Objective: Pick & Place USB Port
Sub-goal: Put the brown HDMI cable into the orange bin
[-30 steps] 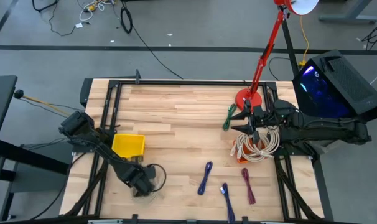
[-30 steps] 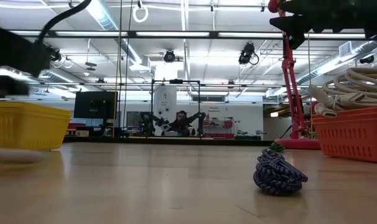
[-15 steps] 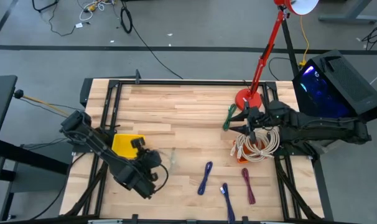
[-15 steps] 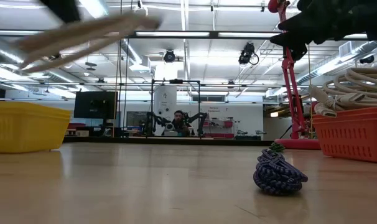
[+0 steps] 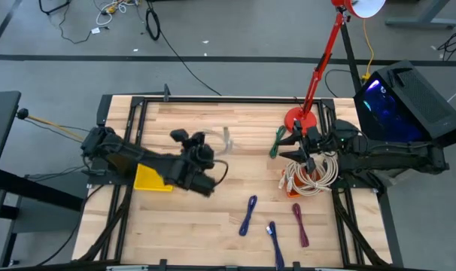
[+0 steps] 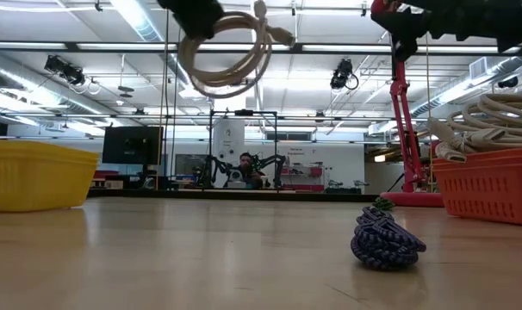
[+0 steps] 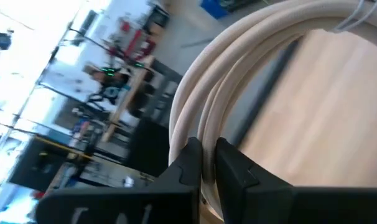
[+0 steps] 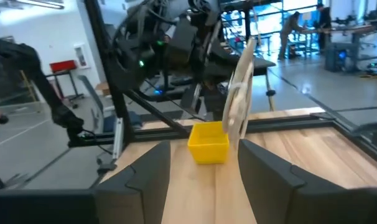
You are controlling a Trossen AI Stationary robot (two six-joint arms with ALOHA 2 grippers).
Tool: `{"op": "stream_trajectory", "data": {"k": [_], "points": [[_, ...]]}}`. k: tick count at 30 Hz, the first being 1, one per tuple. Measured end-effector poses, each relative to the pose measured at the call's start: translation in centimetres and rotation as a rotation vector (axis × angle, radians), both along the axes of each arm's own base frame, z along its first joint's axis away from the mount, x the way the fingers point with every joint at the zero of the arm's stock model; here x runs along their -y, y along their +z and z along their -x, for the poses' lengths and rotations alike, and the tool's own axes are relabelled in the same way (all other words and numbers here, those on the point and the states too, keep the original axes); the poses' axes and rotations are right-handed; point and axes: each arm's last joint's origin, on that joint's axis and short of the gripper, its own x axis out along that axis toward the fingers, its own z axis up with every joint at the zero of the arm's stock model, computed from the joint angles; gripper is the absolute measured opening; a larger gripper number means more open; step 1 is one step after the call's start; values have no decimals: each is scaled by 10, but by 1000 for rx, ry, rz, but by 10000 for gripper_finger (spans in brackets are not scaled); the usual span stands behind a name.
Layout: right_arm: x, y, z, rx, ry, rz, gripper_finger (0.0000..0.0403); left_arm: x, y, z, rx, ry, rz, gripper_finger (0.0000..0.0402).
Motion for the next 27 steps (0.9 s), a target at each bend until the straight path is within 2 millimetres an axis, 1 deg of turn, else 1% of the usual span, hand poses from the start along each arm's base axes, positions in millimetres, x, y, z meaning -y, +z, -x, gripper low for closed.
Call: {"op": "stream_trajectory", "data": {"k": [3, 7, 11, 14, 17, 22, 27], "points": [[1, -2, -2, -11, -24, -2, 190, -14, 3, -16, 49, 38, -36, 24], [2, -2, -7, -3, -45, 15, 190, -28, 11, -37, 61, 51, -46, 24], [2, -1, -13, 36, -11, 25, 190, -38, 21, -54, 69, 25, -32, 24], [3, -3, -18, 35, -11, 40, 190, -43, 28, -64, 94, -26, -3, 24], [4, -6, -22, 23, -12, 53, 190, -47, 34, -69, 103, -42, -14, 24], [5, -8, -28, 36, -12, 58, 190, -52, 37, -75, 129, -90, 10, 24], [7, -9, -30, 39, -58, 79, 190, -53, 38, -75, 124, -89, 1, 24]]}}
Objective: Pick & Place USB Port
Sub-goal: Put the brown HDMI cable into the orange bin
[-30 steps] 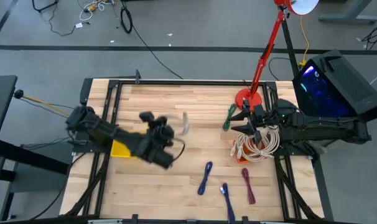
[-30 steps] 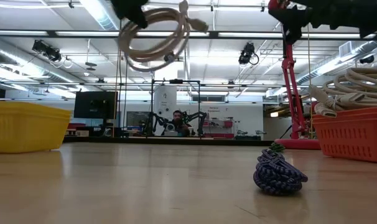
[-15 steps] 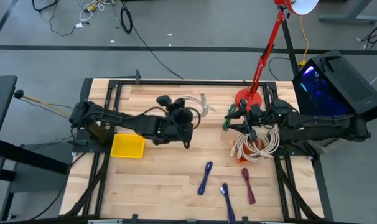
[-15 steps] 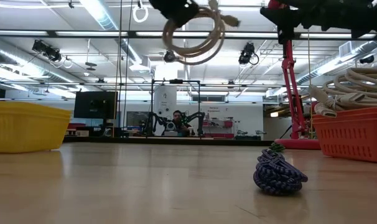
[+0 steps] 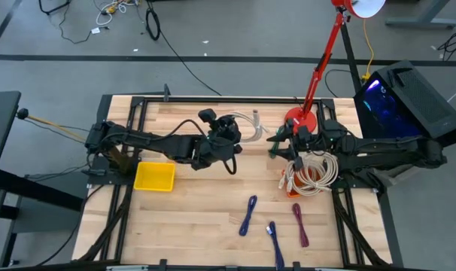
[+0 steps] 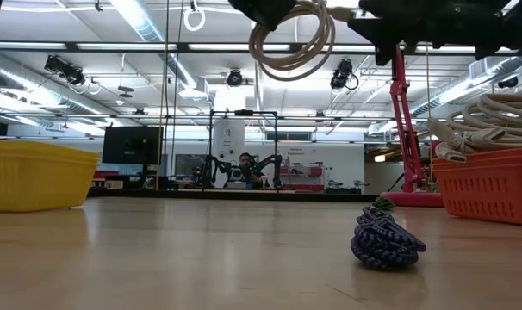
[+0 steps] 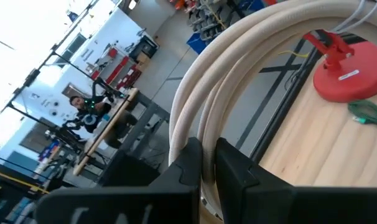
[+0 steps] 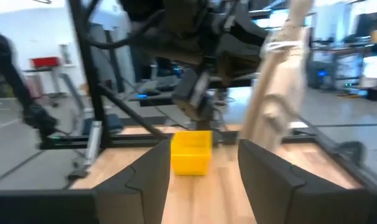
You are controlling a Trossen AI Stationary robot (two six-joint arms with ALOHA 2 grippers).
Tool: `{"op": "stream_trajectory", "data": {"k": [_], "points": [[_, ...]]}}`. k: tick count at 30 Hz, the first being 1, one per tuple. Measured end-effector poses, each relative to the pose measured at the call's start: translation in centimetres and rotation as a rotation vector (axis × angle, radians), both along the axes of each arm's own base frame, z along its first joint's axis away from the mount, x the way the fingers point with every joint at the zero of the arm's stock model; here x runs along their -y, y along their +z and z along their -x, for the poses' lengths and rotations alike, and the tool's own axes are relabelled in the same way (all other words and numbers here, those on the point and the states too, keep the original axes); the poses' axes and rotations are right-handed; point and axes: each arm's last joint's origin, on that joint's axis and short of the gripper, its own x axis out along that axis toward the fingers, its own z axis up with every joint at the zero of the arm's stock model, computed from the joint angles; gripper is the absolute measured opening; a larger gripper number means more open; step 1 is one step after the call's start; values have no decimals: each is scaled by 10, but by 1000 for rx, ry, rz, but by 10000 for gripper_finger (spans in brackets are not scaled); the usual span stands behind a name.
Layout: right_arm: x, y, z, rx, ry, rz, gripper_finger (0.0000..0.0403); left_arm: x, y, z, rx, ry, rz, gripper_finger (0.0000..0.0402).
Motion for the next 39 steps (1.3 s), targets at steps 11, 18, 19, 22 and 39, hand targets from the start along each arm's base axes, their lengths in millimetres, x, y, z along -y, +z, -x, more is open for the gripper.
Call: {"op": "stream_trajectory", "data": {"k": [11, 18, 19, 22, 39], "points": [[3, 1, 0, 16, -67, 8, 190, 2, 3, -3, 54, -68, 41, 24], [3, 8, 1, 82, -67, 12, 190, 4, 4, -11, 121, -139, 76, 24], [2, 9, 1, 94, -66, 14, 190, 4, 2, -12, 112, -149, 74, 24], [3, 9, -1, 100, -63, 15, 190, 6, -3, -21, 126, -182, 74, 24], [5, 0, -11, 71, -77, 82, 10, 5, -11, -29, 60, -147, 3, 69]]}}
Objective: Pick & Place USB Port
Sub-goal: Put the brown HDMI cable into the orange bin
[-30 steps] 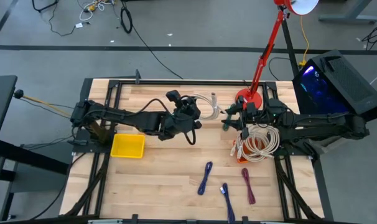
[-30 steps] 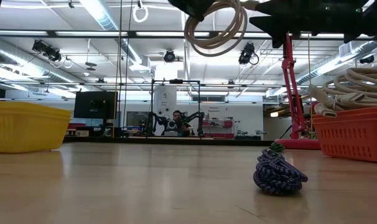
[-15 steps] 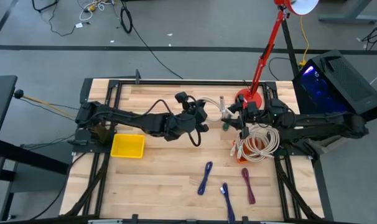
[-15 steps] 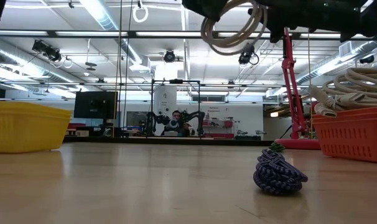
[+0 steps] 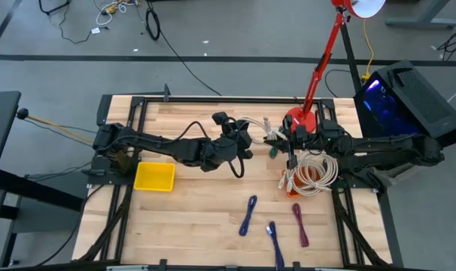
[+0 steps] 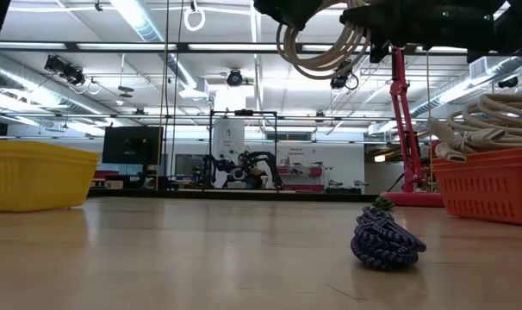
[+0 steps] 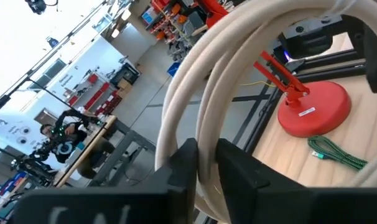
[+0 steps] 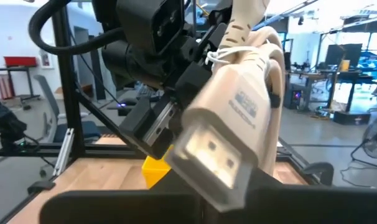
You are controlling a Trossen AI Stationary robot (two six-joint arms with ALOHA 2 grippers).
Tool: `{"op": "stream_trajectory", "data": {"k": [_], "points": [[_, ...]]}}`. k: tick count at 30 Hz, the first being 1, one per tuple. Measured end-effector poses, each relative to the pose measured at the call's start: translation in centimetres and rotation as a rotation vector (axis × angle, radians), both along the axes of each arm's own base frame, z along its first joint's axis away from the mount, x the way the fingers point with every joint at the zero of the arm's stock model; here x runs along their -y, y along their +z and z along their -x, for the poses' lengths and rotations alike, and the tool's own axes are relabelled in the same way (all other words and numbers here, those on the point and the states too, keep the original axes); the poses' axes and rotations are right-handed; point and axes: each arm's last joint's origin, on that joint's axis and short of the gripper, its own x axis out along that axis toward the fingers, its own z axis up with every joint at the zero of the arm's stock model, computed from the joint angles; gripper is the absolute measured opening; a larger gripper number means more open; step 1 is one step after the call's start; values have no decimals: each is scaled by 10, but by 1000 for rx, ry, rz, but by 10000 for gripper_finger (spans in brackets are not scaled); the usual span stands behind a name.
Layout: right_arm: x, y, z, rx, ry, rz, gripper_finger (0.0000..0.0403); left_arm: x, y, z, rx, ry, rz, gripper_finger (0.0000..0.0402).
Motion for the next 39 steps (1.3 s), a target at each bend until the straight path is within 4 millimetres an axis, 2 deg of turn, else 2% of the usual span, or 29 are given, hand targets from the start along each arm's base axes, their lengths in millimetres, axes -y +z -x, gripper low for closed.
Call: {"op": "stream_trajectory", "data": {"k": [5, 12, 17, 20, 24, 27, 33, 37, 39], "points": [[5, 4, 6, 13, -34, 2, 10, 1, 0, 2, -55, 76, -57, 93], [5, 13, 27, 12, -15, -33, 10, 8, 0, 11, -180, 279, -176, 88], [-5, 21, 56, -30, 42, -76, 10, 5, 1, 28, -223, 327, -184, 84], [-12, 26, 79, -63, -16, -105, 10, 4, 4, 45, -190, 328, -149, 84], [-22, 32, 106, -90, -25, -155, 10, 3, 8, 62, -167, 276, -67, 84], [-26, 35, 121, -118, -39, -191, 10, 3, 10, 68, -163, 246, -24, 84], [-32, 33, 128, -225, 8, -282, 10, 0, 9, 68, -197, 238, -26, 84], [-30, 27, 135, -340, -111, -244, 10, -4, 8, 68, -193, 243, -9, 85], [-31, 27, 135, -350, -99, -240, 10, -4, 8, 68, -194, 242, -6, 85]]}}
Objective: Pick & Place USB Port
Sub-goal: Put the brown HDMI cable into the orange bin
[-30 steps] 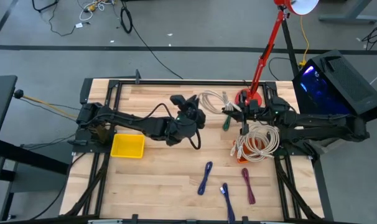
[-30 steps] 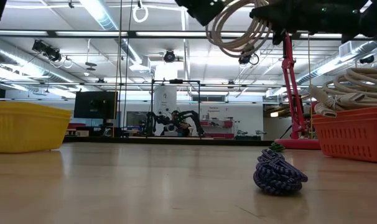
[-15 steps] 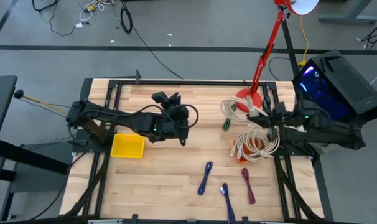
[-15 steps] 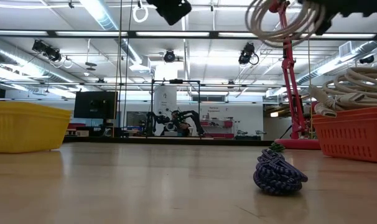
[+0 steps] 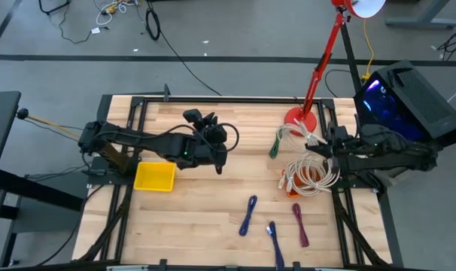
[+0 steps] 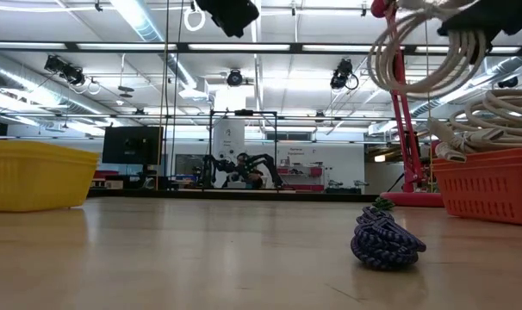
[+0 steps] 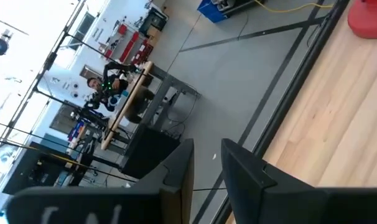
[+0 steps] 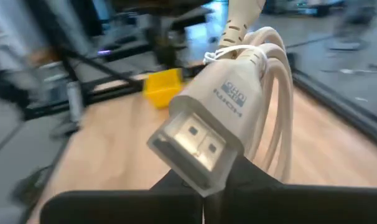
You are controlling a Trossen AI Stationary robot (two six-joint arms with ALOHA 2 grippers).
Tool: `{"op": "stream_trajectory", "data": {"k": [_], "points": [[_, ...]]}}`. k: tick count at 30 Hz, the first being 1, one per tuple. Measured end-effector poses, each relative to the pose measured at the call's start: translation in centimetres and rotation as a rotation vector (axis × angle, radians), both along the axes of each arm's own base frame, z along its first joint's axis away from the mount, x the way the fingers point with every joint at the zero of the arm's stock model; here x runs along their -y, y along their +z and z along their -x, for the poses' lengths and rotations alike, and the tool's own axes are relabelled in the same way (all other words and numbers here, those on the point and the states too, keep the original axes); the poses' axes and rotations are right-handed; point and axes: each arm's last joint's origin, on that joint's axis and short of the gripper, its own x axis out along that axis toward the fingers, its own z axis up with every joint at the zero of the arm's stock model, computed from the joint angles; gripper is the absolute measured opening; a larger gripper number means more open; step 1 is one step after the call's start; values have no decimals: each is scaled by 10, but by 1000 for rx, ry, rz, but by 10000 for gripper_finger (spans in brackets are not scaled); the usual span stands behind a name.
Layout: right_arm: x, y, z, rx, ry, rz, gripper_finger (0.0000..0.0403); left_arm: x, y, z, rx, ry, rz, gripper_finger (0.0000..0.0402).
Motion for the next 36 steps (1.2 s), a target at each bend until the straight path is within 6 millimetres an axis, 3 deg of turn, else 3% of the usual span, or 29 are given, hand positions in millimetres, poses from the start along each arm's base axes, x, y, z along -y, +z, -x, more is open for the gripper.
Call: {"op": "stream_trajectory", "data": {"k": [3, 12, 20, 23, 27, 36], "points": [[-3, -3, 0, -34, 105, -4, 10, -1, -1, -1, -3, -15, 21, 85], [-3, -14, 5, -160, 92, -97, 9, -4, -2, 0, -17, -20, 40, 85], [-2, 41, 26, 82, 106, -24, 9, -10, -5, 2, -28, -1, 61, 85], [-3, 52, 30, 109, 149, -23, 9, -10, -8, 6, -46, 10, 67, 85], [-5, 44, 26, -40, 192, -21, 9, -11, -10, 10, -58, 26, 77, 85], [-9, 34, 31, -162, 353, -92, 9, -12, -13, 14, -66, 37, 105, 85]]}}
